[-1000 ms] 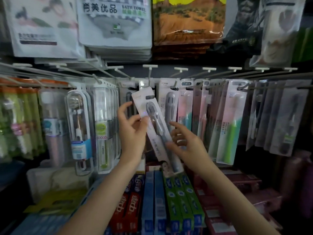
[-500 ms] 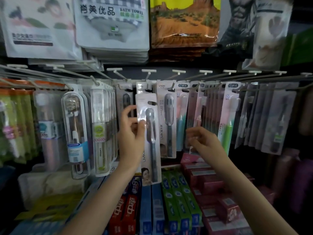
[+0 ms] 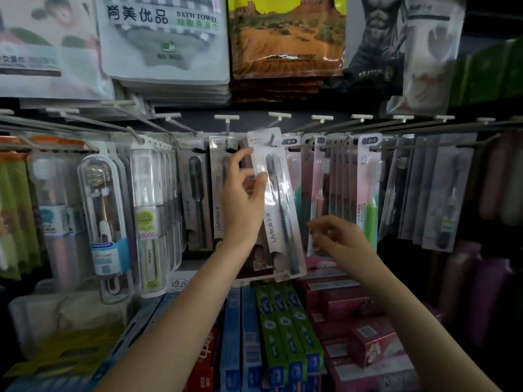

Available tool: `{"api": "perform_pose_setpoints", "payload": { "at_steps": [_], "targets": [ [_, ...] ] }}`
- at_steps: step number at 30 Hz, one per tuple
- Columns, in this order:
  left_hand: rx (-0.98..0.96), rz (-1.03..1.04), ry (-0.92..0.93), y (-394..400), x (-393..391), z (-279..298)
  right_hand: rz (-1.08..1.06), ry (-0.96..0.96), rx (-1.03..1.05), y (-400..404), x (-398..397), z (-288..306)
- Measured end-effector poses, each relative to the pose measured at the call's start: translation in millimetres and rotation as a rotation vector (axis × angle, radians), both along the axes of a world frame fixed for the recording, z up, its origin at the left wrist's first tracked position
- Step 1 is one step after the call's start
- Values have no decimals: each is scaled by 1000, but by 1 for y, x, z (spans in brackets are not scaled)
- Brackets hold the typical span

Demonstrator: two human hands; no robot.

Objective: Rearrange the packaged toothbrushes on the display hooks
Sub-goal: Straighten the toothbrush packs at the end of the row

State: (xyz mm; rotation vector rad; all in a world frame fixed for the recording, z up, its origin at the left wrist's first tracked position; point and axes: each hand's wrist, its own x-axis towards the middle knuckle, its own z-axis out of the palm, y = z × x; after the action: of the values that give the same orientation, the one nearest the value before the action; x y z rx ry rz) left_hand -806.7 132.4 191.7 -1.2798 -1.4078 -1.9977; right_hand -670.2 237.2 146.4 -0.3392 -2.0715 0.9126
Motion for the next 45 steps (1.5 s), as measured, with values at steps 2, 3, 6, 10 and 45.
{"api": "perform_pose_setpoints", "payload": {
  "at_steps": [2, 3, 6, 10, 45],
  "targets": [
    [-41, 51, 41, -3, -2, 0, -13, 16, 7, 4, 3, 0],
    [-63, 99, 65, -6, -3, -1, -18, 25, 16, 6, 5, 1],
    [-32, 284, 98, -9, -1, -10, -25, 20, 6, 10, 12, 2],
    [74, 427, 257, 0, 18, -26, -53, 70, -27, 22, 28, 0],
    [-291, 51, 218, 111, 69, -23, -475, -25, 181, 161, 80, 22]
  ]
}}
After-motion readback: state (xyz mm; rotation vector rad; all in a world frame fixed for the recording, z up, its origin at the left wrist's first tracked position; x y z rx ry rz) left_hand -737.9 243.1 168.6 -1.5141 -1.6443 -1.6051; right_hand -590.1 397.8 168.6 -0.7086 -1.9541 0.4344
